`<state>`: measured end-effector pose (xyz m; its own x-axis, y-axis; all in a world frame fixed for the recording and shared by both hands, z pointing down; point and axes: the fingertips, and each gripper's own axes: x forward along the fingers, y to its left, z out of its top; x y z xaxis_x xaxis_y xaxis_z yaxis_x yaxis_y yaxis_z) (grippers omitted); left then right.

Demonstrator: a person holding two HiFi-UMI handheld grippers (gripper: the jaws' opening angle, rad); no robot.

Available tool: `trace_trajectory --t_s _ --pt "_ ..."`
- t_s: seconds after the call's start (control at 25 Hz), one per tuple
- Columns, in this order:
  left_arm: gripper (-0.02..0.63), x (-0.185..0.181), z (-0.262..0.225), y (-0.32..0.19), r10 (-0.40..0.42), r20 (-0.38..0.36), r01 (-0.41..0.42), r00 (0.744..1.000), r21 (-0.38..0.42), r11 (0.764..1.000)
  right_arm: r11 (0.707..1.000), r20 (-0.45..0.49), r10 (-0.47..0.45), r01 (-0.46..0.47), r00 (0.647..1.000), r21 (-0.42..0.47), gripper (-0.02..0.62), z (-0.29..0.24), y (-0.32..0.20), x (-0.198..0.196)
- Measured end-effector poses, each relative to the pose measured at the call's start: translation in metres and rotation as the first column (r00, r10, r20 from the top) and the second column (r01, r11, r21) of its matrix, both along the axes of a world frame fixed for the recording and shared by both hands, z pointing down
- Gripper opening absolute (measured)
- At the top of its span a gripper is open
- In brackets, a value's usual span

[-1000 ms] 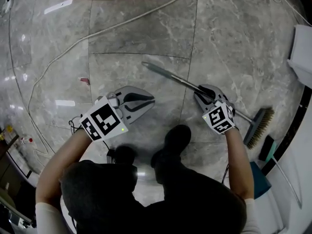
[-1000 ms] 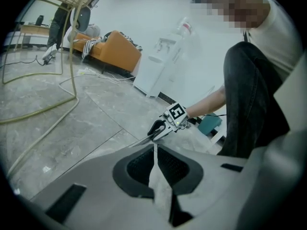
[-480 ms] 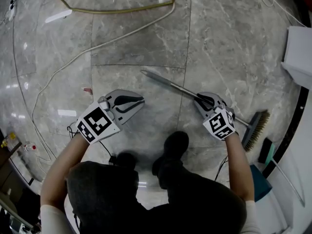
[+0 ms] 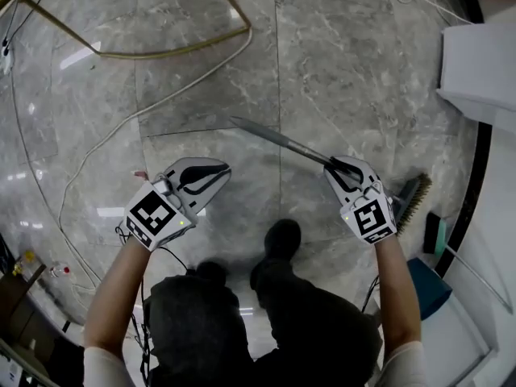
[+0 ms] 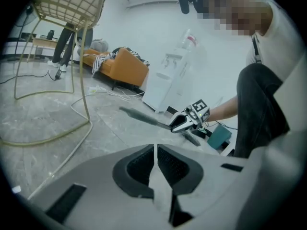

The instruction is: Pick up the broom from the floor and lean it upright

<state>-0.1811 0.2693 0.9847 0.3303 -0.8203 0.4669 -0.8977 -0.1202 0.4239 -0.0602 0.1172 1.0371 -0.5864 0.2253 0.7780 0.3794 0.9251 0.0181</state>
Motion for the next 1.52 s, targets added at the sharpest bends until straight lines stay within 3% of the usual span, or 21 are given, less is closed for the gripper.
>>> trace_trajectory --t_s 0.32,0.6,0.96,1.32,1.52 --pt "0.021 0.023 -0.143 -0.034 -0.011 -0.068 0.011 0.998 0.005 1.000 0.986 0.007 0.153 -0.153 0.988 0.061 0.078 -0.109 -0.041 0.023" --pt "0.021 0.062 -0.259 -0.050 0.043 -0.100 -0.047 0.994 -0.037 0.998 0.926 0.075 0.352 -0.359 0.933 0.118 0.077 -0.206 -0.089 0.059" --pt "0.021 0.120 -0.358 -0.106 0.172 -0.107 -0.180 0.979 -0.068 0.981 0.804 0.117 0.572 -0.583 0.812 0.115 0.075 -0.301 -0.144 0.126" --pt "0.021 0.169 -0.441 -0.183 0.286 -0.075 -0.290 0.955 -0.048 0.956 0.634 0.134 0.761 -0.771 0.635 0.057 0.074 -0.364 -0.208 0.192" --pt "0.021 0.194 -0.457 -0.213 0.343 -0.042 -0.345 0.938 -0.035 0.938 0.550 0.133 0.826 -0.835 0.548 0.028 0.074 -0.381 -0.240 0.225"
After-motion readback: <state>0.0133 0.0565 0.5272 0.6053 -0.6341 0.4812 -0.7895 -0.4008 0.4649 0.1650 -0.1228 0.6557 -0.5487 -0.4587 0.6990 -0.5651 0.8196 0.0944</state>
